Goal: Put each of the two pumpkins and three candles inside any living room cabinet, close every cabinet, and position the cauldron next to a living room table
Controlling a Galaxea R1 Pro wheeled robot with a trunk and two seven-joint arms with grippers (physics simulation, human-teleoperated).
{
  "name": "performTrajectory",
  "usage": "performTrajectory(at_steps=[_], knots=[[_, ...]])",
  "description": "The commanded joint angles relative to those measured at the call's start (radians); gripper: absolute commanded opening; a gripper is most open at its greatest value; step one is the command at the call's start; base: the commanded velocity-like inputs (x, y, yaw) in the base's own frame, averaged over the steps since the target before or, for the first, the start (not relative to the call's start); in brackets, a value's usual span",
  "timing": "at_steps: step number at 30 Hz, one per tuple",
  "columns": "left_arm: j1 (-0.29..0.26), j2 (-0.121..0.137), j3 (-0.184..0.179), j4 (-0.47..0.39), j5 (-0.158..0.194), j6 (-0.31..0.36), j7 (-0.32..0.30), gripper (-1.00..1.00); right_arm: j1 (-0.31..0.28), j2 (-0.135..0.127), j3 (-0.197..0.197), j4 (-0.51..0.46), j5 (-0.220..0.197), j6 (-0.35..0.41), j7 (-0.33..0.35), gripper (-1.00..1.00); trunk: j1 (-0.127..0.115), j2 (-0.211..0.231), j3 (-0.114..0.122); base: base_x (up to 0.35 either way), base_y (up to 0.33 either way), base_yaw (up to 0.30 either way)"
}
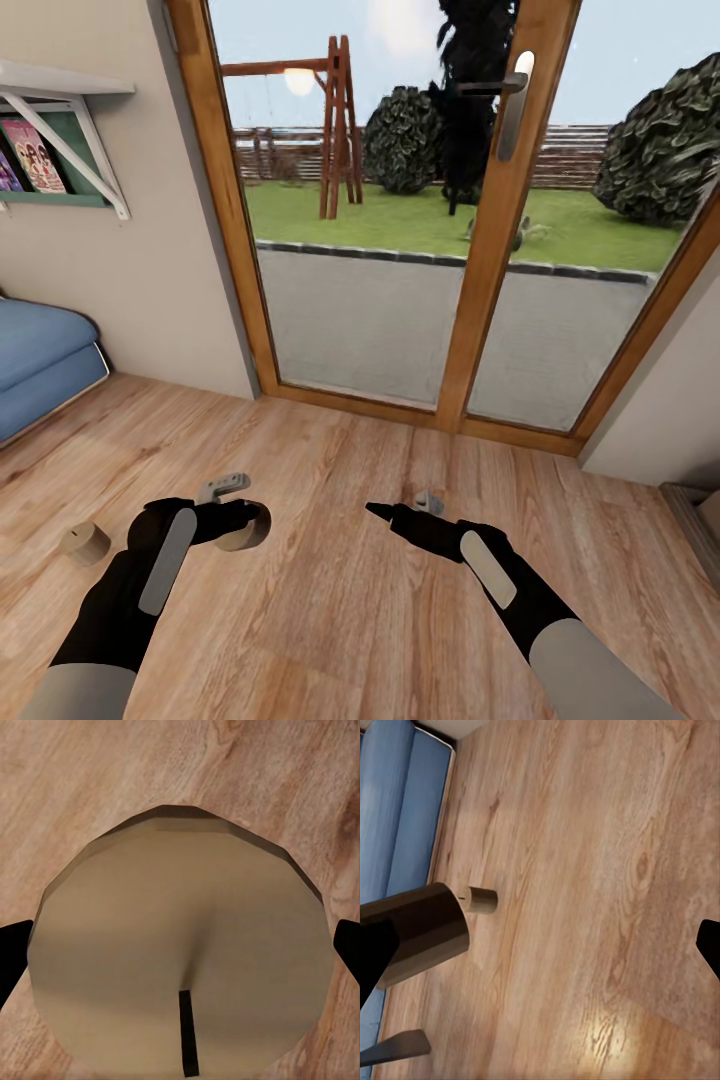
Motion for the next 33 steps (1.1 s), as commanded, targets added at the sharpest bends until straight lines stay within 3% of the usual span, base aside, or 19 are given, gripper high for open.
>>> performTrajectory(at_steps=[1,24,33], knots=[[-0.001,0.0,0.0,-0.001,0.01,0.003,0.009,-1.0,0.0,-0.001,0.001,0.0,-0.003,0.002,0.0,1.0,0.0,0.0,-0.001,0.0,0.052,0.0],[-0.001,-0.001,0.002,-0.001,0.012,0.003,0.009,-1.0,0.0,-0.001,0.006,0.0,-0.002,0.003,0.001,1.0,0.0,0.0,-0.001,0.074,0.068,0.001],[-0.001,-0.001,0.002,-0.001,0.012,0.003,0.009,-1.0,-0.001,0.0,0.006,0.001,0.0,0.003,-0.024,1.0,0.0,0.0,-0.001,0.001,0.001,0.179]])
